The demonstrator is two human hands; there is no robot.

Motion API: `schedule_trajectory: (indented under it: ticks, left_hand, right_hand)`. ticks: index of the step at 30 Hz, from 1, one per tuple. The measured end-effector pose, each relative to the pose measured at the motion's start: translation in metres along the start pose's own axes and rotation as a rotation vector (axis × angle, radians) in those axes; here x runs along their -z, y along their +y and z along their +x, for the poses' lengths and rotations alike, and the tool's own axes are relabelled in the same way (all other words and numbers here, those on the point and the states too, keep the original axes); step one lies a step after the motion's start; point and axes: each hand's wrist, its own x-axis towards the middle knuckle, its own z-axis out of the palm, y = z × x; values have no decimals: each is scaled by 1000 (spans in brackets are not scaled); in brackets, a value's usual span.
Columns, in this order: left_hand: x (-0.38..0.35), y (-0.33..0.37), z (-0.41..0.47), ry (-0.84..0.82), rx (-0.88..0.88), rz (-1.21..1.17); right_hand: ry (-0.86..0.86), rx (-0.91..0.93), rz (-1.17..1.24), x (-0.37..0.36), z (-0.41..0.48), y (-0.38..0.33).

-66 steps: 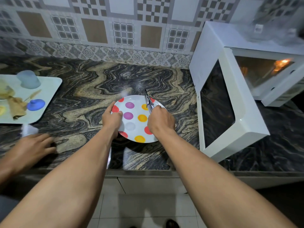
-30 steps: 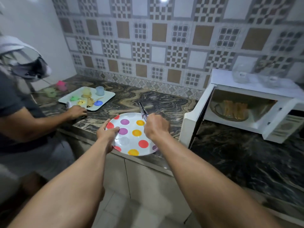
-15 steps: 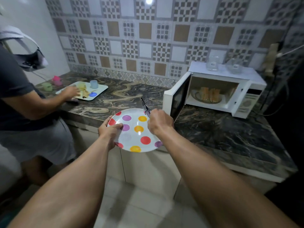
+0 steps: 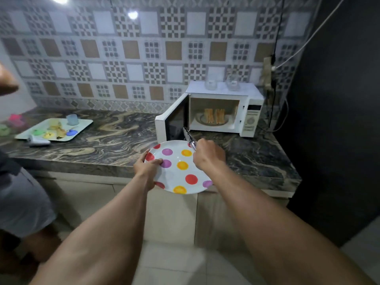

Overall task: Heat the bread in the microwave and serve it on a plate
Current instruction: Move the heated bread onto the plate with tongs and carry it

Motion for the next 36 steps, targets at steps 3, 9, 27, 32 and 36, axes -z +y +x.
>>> schedule_trajectory:
  ticks: [3, 9, 27, 32, 36]
  left_hand:
    - [-41, -9, 5, -23, -13, -8]
    - [-126, -23, 26, -24, 19, -10]
    - [-260, -101, 164, 37, 117, 120]
    - [-276, -109, 201, 85, 28, 138]
    - [-279, -116, 227, 25, -22, 159]
  right_hand:
    - [10, -34, 6, 8, 16, 35]
    - [5, -38, -27, 19, 66, 101]
    - [24, -134, -44, -74, 223, 216]
    - [5, -196, -15, -112, 264, 214]
    - [8, -239, -1, -134, 287, 211]
